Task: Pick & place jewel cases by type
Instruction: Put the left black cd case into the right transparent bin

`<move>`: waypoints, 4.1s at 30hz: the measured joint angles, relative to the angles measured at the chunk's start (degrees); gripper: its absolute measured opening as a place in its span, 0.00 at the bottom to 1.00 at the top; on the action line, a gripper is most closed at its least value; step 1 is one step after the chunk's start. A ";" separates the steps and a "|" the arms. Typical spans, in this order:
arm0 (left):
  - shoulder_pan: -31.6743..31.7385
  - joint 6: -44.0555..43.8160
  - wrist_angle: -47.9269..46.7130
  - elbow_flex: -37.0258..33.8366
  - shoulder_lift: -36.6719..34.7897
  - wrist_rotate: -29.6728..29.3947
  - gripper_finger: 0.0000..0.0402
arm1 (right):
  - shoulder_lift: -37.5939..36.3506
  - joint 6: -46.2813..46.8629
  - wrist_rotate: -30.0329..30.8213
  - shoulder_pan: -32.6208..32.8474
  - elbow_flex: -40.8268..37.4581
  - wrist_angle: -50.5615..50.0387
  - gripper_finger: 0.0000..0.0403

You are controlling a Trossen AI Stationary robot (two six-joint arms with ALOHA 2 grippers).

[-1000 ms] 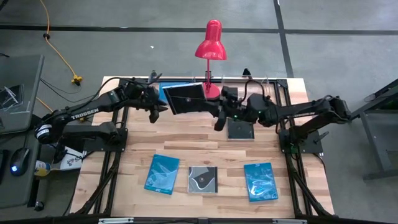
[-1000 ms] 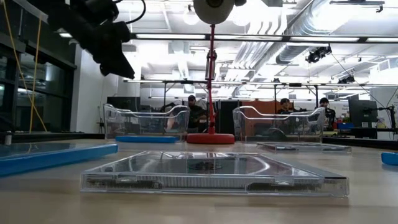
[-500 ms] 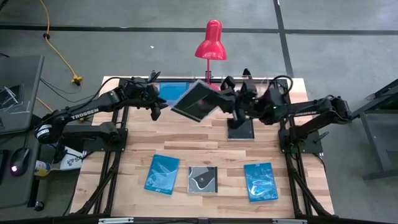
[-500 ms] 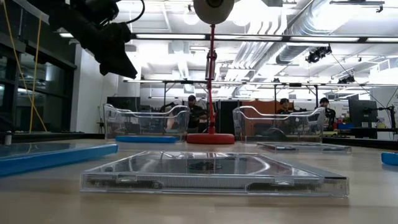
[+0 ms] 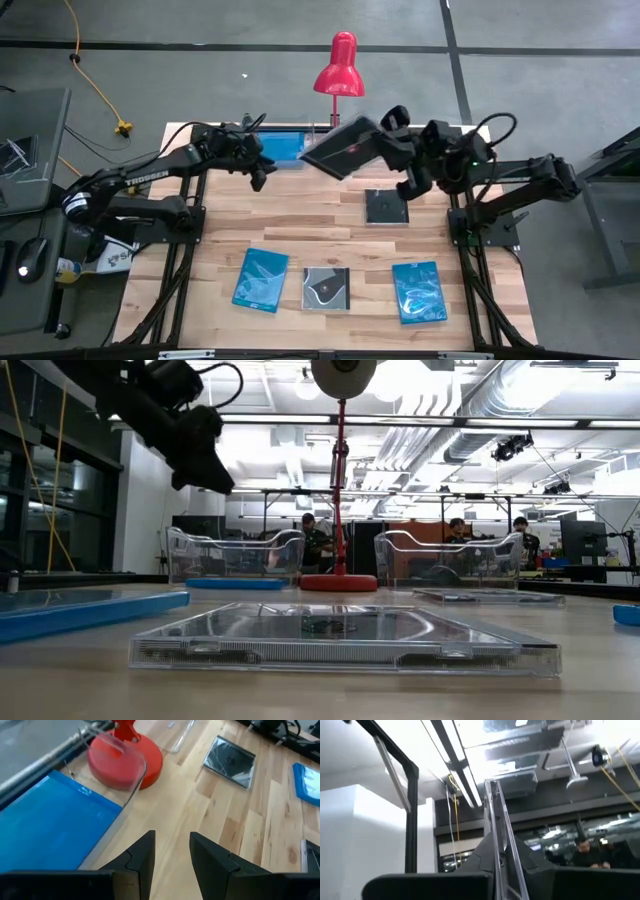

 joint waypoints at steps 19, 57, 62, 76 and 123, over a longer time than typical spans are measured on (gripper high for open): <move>-2.62 -1.46 8.80 -0.02 4.58 0.97 0.30 | -8.57 -4.42 -9.36 0.00 0.00 2.50 0.01; -2.62 -1.77 8.69 -0.02 4.56 0.99 0.30 | -12.16 4.76 -59.47 1.34 0.00 2.95 0.01; -2.62 -1.77 8.70 -0.02 4.56 0.97 0.30 | -12.19 4.72 -50.29 -1.13 0.00 -0.47 0.00; -2.62 -1.73 8.67 -0.02 4.54 0.93 0.30 | -15.33 -2.31 -12.18 -8.59 0.00 -25.86 0.01; -2.71 -1.25 8.57 -0.02 4.54 1.83 0.30 | 0.30 31.82 59.82 -22.97 -0.02 -93.89 0.01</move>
